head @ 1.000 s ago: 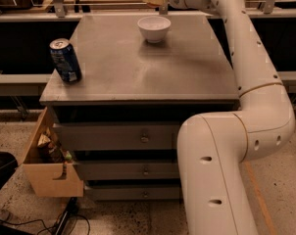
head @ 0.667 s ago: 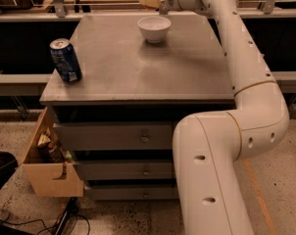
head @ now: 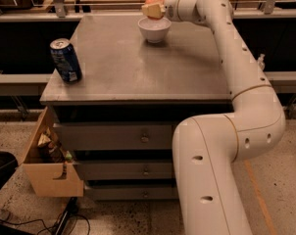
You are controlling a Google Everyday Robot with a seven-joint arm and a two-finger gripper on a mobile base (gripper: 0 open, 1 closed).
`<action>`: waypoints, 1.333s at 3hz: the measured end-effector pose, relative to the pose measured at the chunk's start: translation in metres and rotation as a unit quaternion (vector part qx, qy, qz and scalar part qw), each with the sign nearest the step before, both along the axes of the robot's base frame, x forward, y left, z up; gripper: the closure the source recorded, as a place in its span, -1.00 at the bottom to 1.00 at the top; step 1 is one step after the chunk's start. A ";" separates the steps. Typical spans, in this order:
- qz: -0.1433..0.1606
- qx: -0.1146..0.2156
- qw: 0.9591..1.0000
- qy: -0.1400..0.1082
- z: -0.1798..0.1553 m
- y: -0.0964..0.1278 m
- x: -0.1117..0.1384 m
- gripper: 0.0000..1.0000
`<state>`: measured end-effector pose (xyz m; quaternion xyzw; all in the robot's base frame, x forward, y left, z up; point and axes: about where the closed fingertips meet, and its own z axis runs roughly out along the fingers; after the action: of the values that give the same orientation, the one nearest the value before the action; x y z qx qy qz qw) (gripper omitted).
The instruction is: Move apple near white bowl
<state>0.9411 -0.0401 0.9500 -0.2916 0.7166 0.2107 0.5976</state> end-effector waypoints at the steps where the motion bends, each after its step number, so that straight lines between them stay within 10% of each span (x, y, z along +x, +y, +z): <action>1: -0.009 -0.001 1.000 0.008 -0.014 -0.007 0.005 1.00; 4: 0.009 0.017 0.999 0.039 -0.053 0.006 0.008 1.00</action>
Offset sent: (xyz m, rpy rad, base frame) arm 0.0040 -0.0141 -0.0387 -0.0029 0.0593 -0.0219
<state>0.9488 -0.0346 0.8974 -0.2794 0.7327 0.2395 0.5724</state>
